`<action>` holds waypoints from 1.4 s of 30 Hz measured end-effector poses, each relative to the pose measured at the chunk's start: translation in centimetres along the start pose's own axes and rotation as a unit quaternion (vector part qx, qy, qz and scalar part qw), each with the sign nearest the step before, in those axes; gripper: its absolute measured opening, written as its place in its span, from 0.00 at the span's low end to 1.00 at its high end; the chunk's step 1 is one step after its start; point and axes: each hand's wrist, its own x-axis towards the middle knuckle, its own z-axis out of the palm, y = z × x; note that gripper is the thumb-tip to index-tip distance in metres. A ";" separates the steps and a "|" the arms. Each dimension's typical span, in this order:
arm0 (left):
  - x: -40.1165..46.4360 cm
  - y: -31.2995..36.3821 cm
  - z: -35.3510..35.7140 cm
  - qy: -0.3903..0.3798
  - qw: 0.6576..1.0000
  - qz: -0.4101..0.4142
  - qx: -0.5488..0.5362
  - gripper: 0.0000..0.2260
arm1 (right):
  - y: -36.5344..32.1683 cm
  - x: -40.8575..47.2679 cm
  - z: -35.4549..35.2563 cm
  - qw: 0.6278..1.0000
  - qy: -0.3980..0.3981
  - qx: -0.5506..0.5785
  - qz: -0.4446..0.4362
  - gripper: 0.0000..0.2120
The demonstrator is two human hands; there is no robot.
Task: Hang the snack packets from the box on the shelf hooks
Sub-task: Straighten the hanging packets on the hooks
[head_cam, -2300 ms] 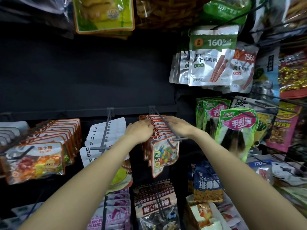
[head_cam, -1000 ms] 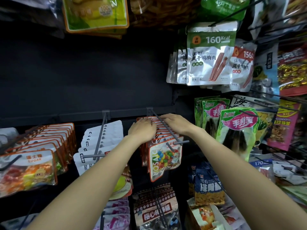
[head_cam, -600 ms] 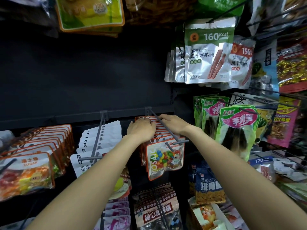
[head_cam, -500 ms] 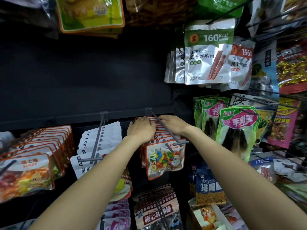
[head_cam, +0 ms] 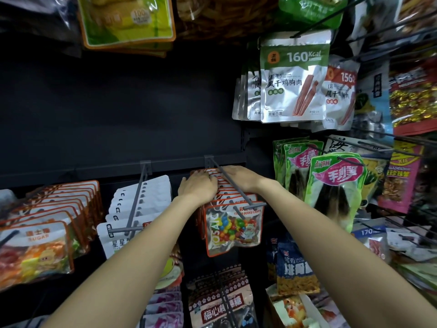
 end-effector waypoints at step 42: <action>-9.2 1.9 2.3 0.093 0.849 -0.072 -0.515 0.32 | 0.5 -10.4 3.8 0.848 0.162 0.497 0.086 0.25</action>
